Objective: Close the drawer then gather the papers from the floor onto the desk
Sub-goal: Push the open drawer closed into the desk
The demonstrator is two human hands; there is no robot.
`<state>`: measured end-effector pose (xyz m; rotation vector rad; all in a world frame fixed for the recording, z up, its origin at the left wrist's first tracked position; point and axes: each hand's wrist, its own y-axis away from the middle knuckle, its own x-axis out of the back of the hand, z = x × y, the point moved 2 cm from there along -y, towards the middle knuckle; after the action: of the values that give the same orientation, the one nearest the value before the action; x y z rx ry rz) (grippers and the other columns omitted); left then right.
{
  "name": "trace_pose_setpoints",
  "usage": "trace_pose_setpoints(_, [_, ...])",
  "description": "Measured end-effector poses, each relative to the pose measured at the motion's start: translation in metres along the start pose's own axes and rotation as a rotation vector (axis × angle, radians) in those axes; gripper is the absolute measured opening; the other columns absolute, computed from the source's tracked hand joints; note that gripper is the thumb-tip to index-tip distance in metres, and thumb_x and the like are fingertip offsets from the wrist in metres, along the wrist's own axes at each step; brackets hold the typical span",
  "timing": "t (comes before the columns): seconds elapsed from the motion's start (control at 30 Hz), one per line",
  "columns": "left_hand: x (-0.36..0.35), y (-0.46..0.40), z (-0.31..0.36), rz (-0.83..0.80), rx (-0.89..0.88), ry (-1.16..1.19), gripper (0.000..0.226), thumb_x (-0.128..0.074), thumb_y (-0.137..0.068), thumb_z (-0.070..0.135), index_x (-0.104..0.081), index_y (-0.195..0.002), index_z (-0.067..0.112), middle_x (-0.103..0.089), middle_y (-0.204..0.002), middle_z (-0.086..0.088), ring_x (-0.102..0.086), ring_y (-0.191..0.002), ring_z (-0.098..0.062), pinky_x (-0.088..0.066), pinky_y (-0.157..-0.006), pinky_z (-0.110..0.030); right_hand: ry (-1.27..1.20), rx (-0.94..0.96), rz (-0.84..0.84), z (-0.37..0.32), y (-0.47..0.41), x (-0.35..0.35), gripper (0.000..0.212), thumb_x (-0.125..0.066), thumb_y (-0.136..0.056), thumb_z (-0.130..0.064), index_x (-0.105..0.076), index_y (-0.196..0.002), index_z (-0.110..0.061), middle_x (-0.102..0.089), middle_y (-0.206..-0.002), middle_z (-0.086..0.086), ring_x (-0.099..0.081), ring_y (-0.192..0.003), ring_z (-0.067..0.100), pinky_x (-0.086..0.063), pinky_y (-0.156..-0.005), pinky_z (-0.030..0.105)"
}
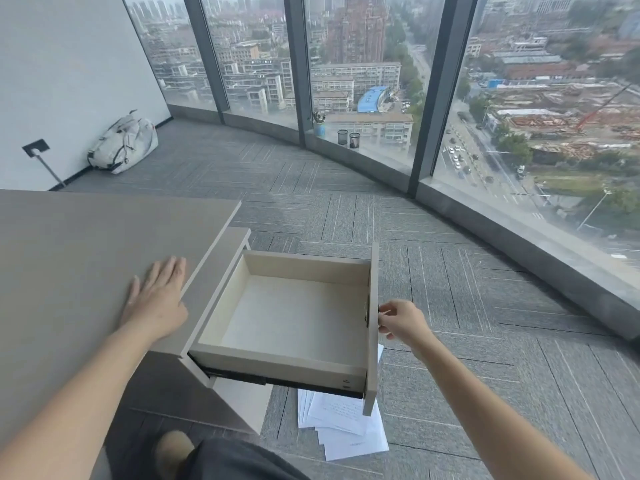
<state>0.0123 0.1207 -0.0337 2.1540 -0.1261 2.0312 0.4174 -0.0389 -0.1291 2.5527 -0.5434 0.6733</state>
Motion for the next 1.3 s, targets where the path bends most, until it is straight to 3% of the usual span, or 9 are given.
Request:
trace_pose_setpoints(0.13, [0.001,-0.011,0.003,-0.009,-0.001,0.017,0.083,-0.043,-0.09,0.013,0.003,-0.16,0.022,0.007,-0.169,0.003,0.005,-0.156,-0.021,-0.002,-0.124,-0.052,-0.027,-0.036,-0.023,0.006,-0.008,-0.001,0.016,-0.059,-0.091,-0.006,-0.071,-0.102,-0.007,-0.075,-0.089,0.008,-0.067,-0.068,0.016,-0.061,-0.062,0.032])
trace_pose_setpoints(0.23, [0.003,-0.017,0.006,-0.014,0.001,0.029,0.083,-0.043,-0.091,0.015,0.003,-0.16,0.023,0.006,-0.169,0.003,0.005,-0.156,-0.021,-0.001,-0.124,-0.052,-0.057,-0.118,-0.13,0.01,-0.013,-0.001,0.02,-0.055,-0.092,-0.005,-0.073,-0.098,0.001,-0.071,-0.082,0.009,-0.066,-0.064,0.017,-0.057,-0.055,0.025])
trace_pose_setpoints(0.37, [0.003,-0.026,0.007,-0.014,0.003,0.023,0.084,-0.044,-0.091,0.017,0.003,-0.16,0.024,0.007,-0.169,0.003,0.006,-0.156,-0.021,0.0,-0.124,-0.053,-0.095,-0.148,-0.24,0.01,-0.014,-0.002,0.026,-0.053,-0.095,-0.008,-0.072,-0.097,0.01,-0.07,-0.079,0.013,-0.067,-0.061,0.018,-0.057,-0.057,0.027])
trace_pose_setpoints(0.6, [0.004,-0.033,0.012,-0.009,0.0,0.037,0.084,-0.045,-0.09,0.018,0.003,-0.16,0.025,0.007,-0.169,0.004,0.006,-0.156,-0.021,0.0,-0.124,-0.054,0.027,-0.203,-0.433,-0.003,-0.019,-0.018,0.024,-0.037,-0.1,-0.016,-0.058,-0.093,-0.007,-0.065,-0.075,0.009,-0.063,-0.056,0.019,-0.051,-0.051,0.026])
trace_pose_setpoints(0.8, [0.005,-0.032,0.012,0.003,-0.007,0.053,0.085,-0.046,-0.089,0.019,0.002,-0.16,0.025,0.006,-0.169,0.004,0.006,-0.156,-0.021,0.0,-0.124,-0.055,0.097,-0.185,-0.542,-0.024,-0.026,-0.042,0.021,-0.035,-0.098,-0.018,-0.05,-0.086,-0.011,-0.057,-0.072,0.007,-0.053,-0.056,0.018,-0.041,-0.048,0.025])
trace_pose_setpoints(0.93, [0.006,-0.029,0.012,0.017,-0.006,0.06,0.084,-0.045,-0.09,0.018,0.0,-0.16,0.024,0.004,-0.17,0.003,0.004,-0.156,-0.022,-0.001,-0.124,-0.055,0.095,-0.174,-0.577,-0.037,-0.033,-0.066,0.022,-0.037,-0.095,-0.024,-0.048,-0.079,-0.014,-0.053,-0.066,0.005,-0.046,-0.051,0.017,-0.036,-0.047,0.023])
trace_pose_setpoints(1.3, [0.007,-0.029,0.012,0.046,-0.019,0.066,0.084,-0.045,-0.088,0.019,-0.002,-0.16,0.023,0.001,-0.17,0.002,0.003,-0.156,-0.023,-0.002,-0.124,-0.055,0.013,-0.129,-0.605,-0.078,-0.04,-0.134,0.019,-0.035,-0.094,-0.021,-0.048,-0.085,-0.011,-0.053,-0.065,0.006,-0.043,-0.051,0.018,-0.034,-0.049,0.025])
